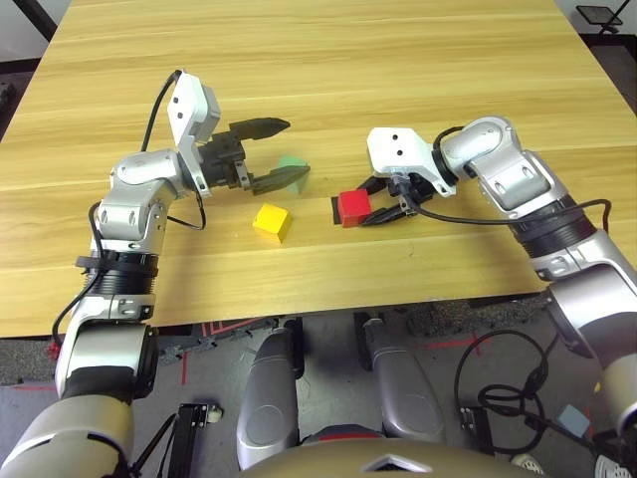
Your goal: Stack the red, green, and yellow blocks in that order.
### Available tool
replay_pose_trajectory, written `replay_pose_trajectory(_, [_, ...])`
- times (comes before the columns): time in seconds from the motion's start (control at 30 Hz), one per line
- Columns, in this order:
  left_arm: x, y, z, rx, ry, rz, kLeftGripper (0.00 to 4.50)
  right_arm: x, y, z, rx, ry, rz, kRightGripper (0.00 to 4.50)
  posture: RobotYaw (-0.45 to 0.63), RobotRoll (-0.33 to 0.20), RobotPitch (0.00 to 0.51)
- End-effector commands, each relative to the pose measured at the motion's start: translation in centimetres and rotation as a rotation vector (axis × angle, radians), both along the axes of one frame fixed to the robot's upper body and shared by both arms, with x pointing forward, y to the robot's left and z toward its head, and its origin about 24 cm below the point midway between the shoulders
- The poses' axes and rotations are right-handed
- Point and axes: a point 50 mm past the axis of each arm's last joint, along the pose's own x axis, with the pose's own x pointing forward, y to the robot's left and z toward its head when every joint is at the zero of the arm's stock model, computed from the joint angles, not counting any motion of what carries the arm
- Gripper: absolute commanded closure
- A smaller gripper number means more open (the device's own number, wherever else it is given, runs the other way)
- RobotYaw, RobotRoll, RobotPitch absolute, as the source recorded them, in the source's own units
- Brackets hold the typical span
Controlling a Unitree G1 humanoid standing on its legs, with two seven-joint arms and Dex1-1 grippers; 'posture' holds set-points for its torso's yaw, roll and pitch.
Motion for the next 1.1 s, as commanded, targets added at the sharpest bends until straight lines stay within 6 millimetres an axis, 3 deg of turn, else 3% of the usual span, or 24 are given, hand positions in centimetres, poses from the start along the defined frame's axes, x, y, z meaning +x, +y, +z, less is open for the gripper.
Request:
replay_pose_trajectory(0.03, [-0.3,-0.2,-0.2,-0.004,0.006,-0.012,0.0,0.2,0.1,-0.3,0.004,-0.011,-0.002,2.46,0.22,-0.024,0.263])
replay_pose_trajectory(0.57, [-0.5,-0.3,-0.3,-0.015,0.017,-0.009,0.0,1.0,-0.1,-0.8,0.004,-0.032,-0.024,2.46,0.22,-0.021,0.267])
replay_pose_trajectory(0.6, [-0.5,-0.4,-0.3,-0.017,0.018,-0.009,0.0,1.1,-0.2,-0.7,0.007,-0.03,-0.032,1.7,0.22,-0.021,0.269])
replay_pose_trajectory(0.77, [-0.4,-0.5,-0.4,-0.023,0.025,-0.009,0.0,1.5,-0.7,0.2,0.044,0.014,-0.069,0.08,0.21,-0.018,0.269])
replay_pose_trajectory(1.0, [0.0,-0.4,-0.1,-0.026,0.028,-0.005,0.0,0.6,-1.9,2.2,0.1,0.135,-0.091,0.03,0.21,-0.013,0.266])
replay_pose_trajectory(1.1, [0.0,-0.3,-0.1,-0.023,0.029,-0.002,0.0,-0.3,-3.5,3.5,0.106,0.207,-0.096,0.03,0.21,-0.012,0.263])
